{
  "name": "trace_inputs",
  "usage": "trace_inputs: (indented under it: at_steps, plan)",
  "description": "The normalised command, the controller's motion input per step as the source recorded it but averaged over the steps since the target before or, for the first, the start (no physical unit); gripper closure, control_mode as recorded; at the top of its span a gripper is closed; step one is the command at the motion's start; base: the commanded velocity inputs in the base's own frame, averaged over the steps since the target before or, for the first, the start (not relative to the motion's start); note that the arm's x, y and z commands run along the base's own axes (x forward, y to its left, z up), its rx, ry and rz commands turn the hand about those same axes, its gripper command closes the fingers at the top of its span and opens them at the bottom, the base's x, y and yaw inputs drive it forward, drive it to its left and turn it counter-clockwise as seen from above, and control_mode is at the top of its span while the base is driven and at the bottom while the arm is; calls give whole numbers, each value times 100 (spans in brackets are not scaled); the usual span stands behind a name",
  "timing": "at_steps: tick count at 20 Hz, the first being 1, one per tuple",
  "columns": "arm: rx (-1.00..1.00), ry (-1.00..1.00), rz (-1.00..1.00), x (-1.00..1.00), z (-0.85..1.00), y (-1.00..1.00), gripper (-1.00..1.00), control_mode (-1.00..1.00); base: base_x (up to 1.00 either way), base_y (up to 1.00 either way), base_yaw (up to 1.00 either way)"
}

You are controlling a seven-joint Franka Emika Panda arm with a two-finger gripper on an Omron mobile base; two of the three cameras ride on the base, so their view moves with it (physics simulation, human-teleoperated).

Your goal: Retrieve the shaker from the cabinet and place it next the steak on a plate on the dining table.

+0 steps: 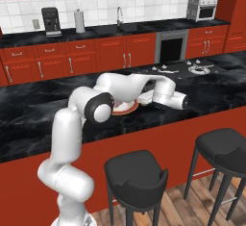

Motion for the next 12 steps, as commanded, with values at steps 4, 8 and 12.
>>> trace_inputs:
  at_steps: [4,8,12]
  plan:
    - [4,0,0,10,-16,0,100,-100,0,0,0]
    - [2,0,0,0,-19,6,100,-100,0,0,0]
    - [0,0,0,0,-18,18,100,-100,0,0,0]
